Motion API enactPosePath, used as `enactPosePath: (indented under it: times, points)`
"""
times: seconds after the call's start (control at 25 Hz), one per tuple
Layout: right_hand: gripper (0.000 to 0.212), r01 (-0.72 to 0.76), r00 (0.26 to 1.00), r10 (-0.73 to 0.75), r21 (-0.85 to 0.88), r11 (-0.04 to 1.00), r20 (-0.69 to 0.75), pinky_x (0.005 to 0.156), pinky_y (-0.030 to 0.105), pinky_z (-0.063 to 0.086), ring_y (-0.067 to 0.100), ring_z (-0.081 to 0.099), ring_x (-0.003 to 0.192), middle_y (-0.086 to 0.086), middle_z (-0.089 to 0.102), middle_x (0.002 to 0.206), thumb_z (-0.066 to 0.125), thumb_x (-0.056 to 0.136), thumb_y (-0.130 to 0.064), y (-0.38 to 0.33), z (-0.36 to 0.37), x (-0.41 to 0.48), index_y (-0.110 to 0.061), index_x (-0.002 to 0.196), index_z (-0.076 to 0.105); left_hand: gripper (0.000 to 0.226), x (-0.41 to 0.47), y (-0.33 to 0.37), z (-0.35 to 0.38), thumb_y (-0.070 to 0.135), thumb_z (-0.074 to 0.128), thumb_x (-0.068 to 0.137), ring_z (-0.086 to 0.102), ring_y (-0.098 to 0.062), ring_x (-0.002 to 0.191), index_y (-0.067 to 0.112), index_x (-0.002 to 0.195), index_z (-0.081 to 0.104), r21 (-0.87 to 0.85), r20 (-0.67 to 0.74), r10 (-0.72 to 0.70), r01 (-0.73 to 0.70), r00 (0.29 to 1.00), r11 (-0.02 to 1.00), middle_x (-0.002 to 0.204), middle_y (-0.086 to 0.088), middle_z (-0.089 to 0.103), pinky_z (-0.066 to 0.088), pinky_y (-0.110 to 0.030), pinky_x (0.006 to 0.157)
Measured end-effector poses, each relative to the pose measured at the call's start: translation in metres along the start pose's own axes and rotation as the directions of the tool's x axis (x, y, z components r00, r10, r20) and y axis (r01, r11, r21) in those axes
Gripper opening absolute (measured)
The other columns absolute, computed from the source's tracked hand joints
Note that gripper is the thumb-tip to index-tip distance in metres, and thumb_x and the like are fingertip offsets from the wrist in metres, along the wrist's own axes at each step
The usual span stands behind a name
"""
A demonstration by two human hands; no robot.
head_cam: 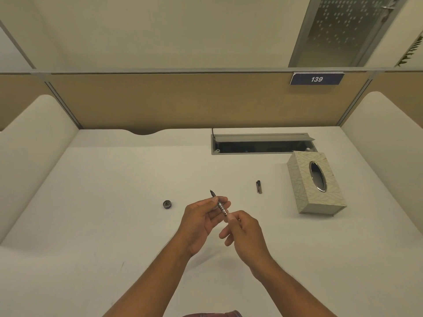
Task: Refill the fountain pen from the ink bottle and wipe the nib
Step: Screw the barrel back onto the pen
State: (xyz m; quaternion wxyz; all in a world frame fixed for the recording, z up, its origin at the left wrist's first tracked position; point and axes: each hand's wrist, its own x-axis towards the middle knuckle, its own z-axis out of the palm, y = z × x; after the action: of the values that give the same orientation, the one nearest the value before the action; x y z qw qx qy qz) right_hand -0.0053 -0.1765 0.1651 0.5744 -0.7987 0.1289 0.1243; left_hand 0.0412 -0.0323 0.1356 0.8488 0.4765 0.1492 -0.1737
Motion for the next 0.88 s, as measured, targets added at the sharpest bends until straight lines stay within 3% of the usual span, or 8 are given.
enactPosePath:
  times: [0.16,0.36,0.8,0.88]
  points:
    - [0.036,-0.005,1.000,0.004,0.027,1.000,0.017,0.059,0.013,0.047,0.013,0.069,0.060,0.007,0.079,0.075,0.038,0.110,-0.035,-0.0013,0.0008,0.0000,-0.016,0.096,0.065,0.030,-0.0009,-0.0001,0.0006,0.010,0.056,0.110,0.074,-0.032,0.128,-0.011,0.116,0.077,0.010,0.003,-0.003,0.003,1.000,1.000,0.129,-0.025,0.078,0.060,-0.043,0.103]
    - [0.018,-0.006,1.000,0.006,0.014,1.000,-0.016,0.058,0.012,0.048,0.009,0.071,0.067,0.000,0.079,0.083,0.065,0.099,-0.041,0.0002,0.0005,0.0006,-0.023,0.101,0.060,0.030,-0.0006,0.0019,0.0021,0.010,0.058,0.109,0.075,-0.032,0.126,-0.013,0.118,0.075,0.013,-0.006,0.011,-0.011,1.000,1.000,0.131,-0.026,0.076,0.061,-0.041,0.103]
    - [0.019,0.038,0.998,-0.039,-0.025,0.999,-0.047,0.061,0.016,0.050,0.007,0.067,0.064,-0.001,0.077,0.074,0.058,0.104,-0.032,0.0062,0.0004,0.0040,-0.020,0.089,0.065,0.031,-0.0017,0.0019,0.0022,0.011,0.054,0.111,0.075,-0.032,0.126,-0.008,0.115,0.078,0.038,0.001,-0.001,0.001,1.000,0.999,0.127,-0.024,0.079,0.058,-0.044,0.108]
    - [0.019,0.048,0.997,-0.050,-0.031,0.998,-0.059,0.063,0.023,0.054,0.011,0.069,0.066,-0.003,0.077,0.073,0.059,0.103,-0.033,0.0060,0.0008,0.0039,-0.022,0.088,0.065,0.031,-0.0015,0.0017,0.0017,0.012,0.054,0.111,0.075,-0.033,0.127,-0.007,0.114,0.078,0.034,-0.002,0.001,-0.001,1.000,0.999,0.127,-0.025,0.079,0.057,-0.045,0.109]
